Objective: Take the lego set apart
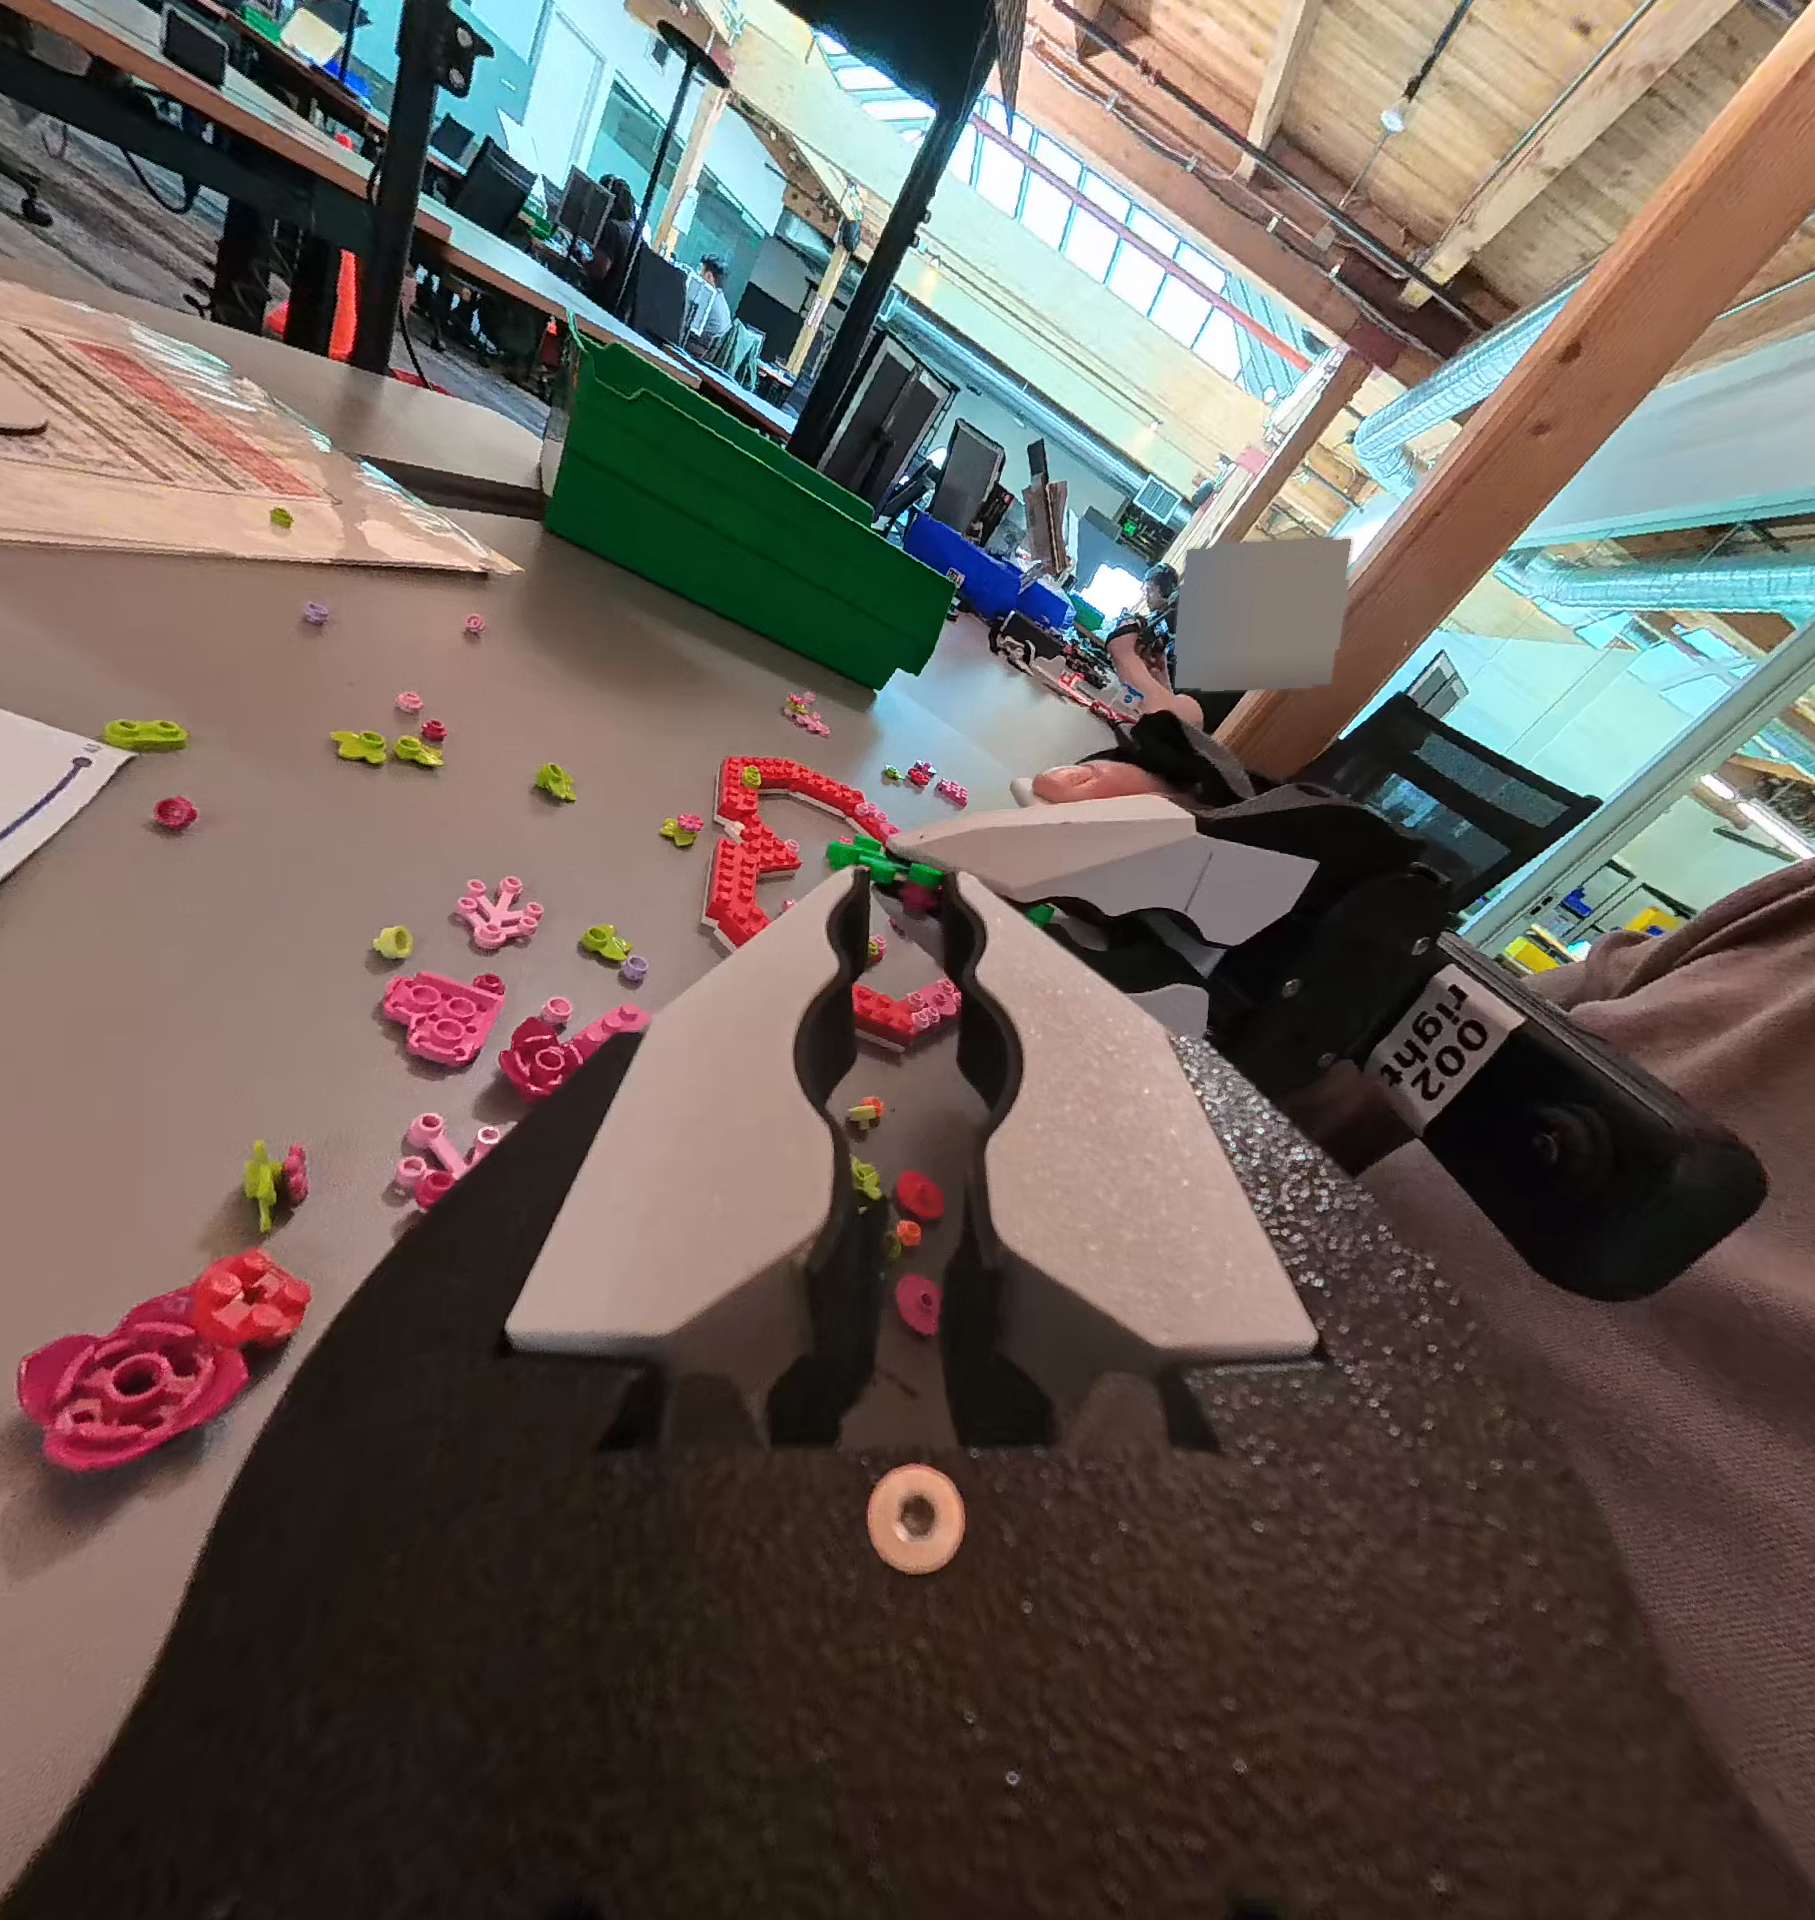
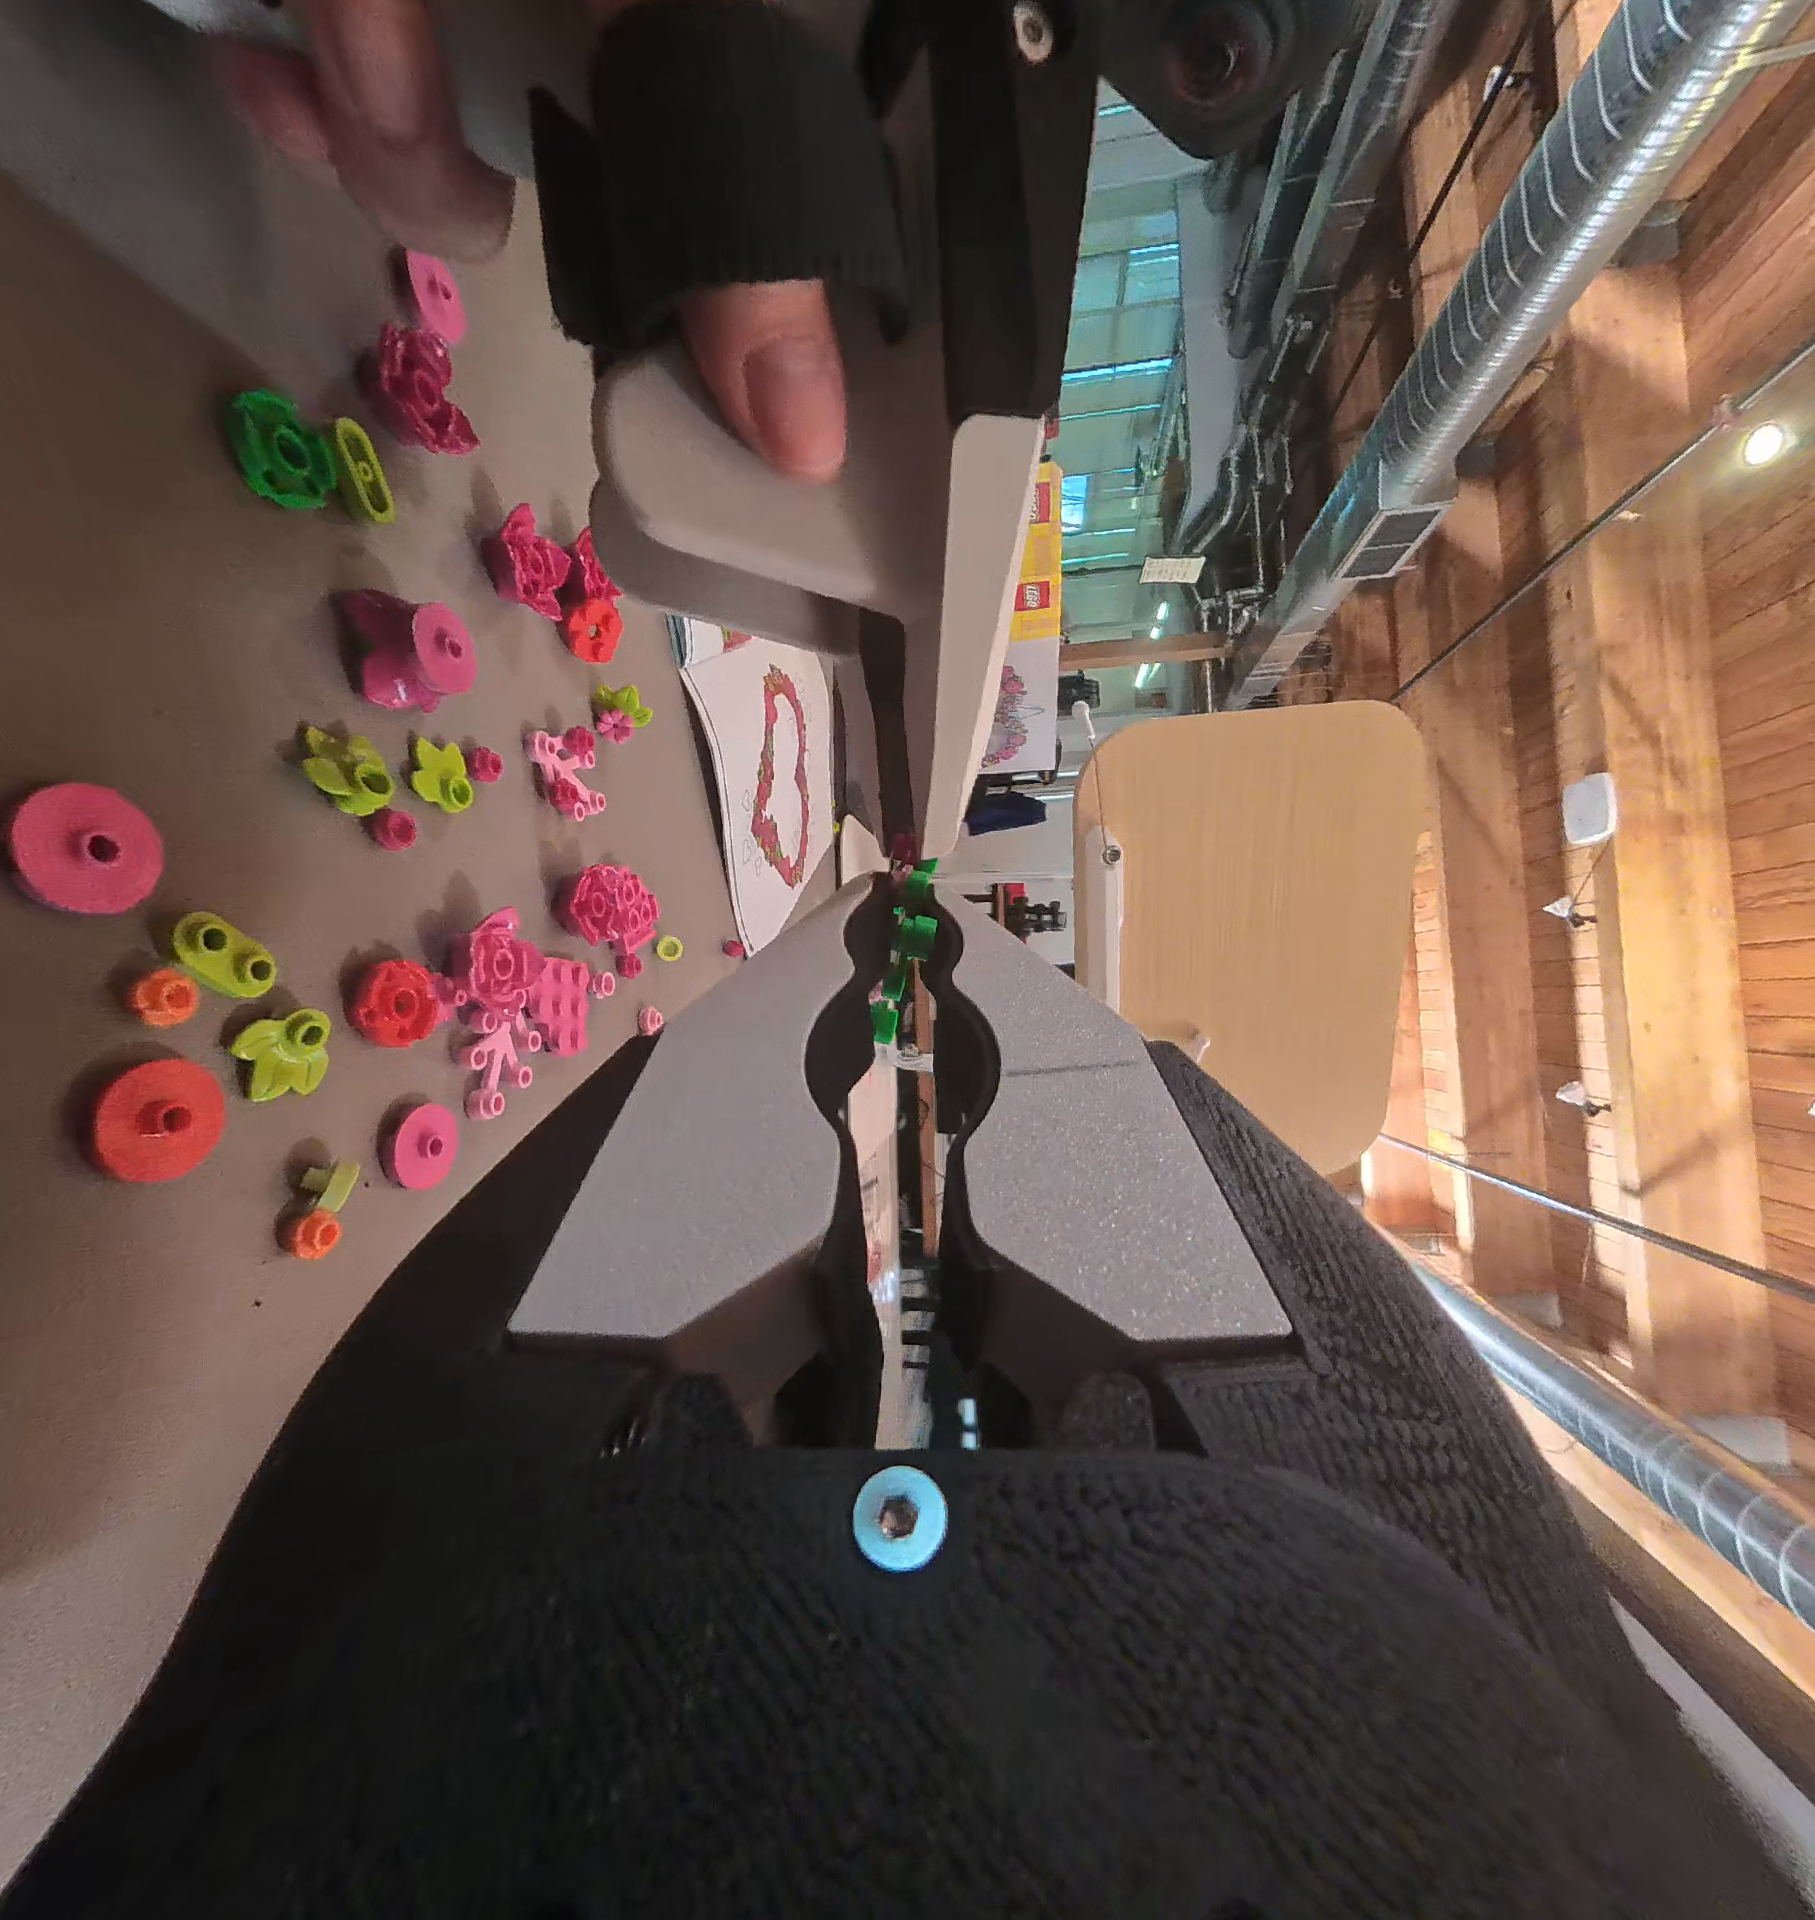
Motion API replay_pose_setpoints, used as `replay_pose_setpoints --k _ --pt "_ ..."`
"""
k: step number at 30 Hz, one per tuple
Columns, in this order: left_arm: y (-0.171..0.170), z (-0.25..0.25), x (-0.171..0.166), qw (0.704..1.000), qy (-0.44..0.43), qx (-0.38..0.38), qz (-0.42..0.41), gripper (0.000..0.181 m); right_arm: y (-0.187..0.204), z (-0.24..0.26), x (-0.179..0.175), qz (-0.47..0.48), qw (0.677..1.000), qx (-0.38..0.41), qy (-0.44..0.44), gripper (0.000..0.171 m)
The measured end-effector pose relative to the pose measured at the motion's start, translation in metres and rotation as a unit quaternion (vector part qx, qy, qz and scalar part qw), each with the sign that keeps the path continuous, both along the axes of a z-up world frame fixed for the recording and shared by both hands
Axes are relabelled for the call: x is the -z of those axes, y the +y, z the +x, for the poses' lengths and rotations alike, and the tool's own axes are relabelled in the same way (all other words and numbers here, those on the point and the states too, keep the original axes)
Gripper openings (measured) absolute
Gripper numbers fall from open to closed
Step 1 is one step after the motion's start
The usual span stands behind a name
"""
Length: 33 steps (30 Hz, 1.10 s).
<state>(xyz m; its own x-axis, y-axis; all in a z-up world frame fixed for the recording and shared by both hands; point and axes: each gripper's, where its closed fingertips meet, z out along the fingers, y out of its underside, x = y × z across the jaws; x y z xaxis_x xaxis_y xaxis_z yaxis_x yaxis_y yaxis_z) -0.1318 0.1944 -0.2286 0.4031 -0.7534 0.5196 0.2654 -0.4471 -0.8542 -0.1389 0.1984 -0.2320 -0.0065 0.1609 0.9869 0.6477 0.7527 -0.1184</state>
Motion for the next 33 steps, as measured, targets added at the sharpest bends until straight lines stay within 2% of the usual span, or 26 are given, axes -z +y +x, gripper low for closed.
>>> replay_pose_setpoints --k 6,12,17,20,22,24,26,31,33 --pt "-0.002 0.0 0.002 1.0 0.025 0.004 -0.006 0.007 -0.001 0.0 0.0 -0.058 0.998 -0.003 0.024 0.003" --pt "-0.005 0.001 0.009 0.999 0.049 0.012 -0.009 0.0 0.013 0.012 -0.023 -0.128 0.986 0.019 0.102 0.003" --pt "0.006 -0.003 0.026 0.995 0.096 -0.017 -0.027 0.0 0.02 0.015 -0.001 -0.197 0.977 0.025 0.078 0.003" --pt "0.002 0.001 0.024 0.995 0.097 -0.003 -0.011 0.0 0.022 0.013 0.009 -0.252 0.964 0.019 0.081 0.003" --pt "0.004 0.0 0.019 0.996 0.088 -0.013 0.002 0.017 0.016 0.01 0.013 -0.292 0.952 -0.001 0.086 0.003" --pt "0.007 -0.003 0.018 0.993 0.111 -0.029 0.026 0.028 0.006 0.006 0.015 -0.363 0.926 -0.036 0.101 0.003" --pt "0.003 0.001 0.015 0.992 0.12 -0.016 0.046 0.031 -0.004 0.003 0.011 -0.452 0.879 -0.078 0.128 0.003" --pt "-0.01 0.008 0.004 0.997 0.049 0.051 0.022 0.025 -0.02 0.006 -0.006 -0.63 0.737 -0.169 0.178 0.003" --pt "-0.016 0.012 0.0 0.996 0.012 0.083 0.008 0.02 -0.025 0.007 -0.009 -0.666 0.698 -0.191 0.18 0.003"
